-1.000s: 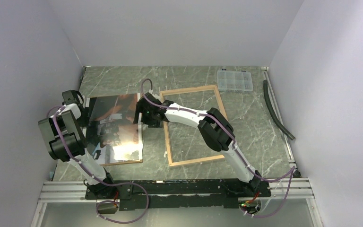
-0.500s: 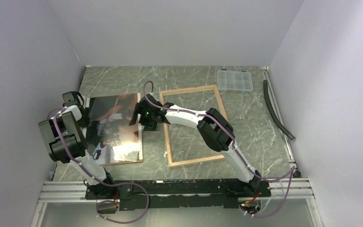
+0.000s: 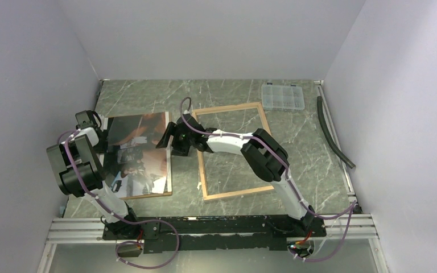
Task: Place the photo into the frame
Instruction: Pick up the photo frame item at the center of the board.
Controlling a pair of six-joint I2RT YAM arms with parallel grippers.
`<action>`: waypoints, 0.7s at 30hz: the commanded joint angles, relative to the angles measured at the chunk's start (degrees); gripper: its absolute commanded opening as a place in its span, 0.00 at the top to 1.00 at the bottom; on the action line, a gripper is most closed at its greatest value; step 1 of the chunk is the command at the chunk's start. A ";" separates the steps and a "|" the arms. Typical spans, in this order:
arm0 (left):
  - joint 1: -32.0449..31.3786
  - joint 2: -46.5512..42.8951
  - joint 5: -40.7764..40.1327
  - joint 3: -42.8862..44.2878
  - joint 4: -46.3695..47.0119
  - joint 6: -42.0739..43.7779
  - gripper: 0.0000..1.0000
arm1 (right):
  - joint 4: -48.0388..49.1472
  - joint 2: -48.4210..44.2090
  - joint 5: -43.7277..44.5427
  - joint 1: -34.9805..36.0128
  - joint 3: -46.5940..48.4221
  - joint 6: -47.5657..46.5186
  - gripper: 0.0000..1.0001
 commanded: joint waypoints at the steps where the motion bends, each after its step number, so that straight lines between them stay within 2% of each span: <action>1: -0.96 3.16 9.25 -4.64 -8.68 -0.26 0.29 | 11.56 -4.69 -3.33 0.22 0.16 1.44 0.22; 7: -1.09 2.97 9.75 -4.76 -9.18 -0.29 0.30 | 13.98 -6.11 -4.59 0.20 -0.28 1.19 0.23; 14: -1.14 2.40 10.55 -3.95 -11.03 -1.29 0.30 | 12.30 -7.26 -2.55 0.63 -2.38 1.31 0.25; 21: -1.08 0.47 14.73 -1.50 -17.18 -3.89 0.31 | 10.18 -5.43 -0.02 1.03 -3.50 3.44 0.51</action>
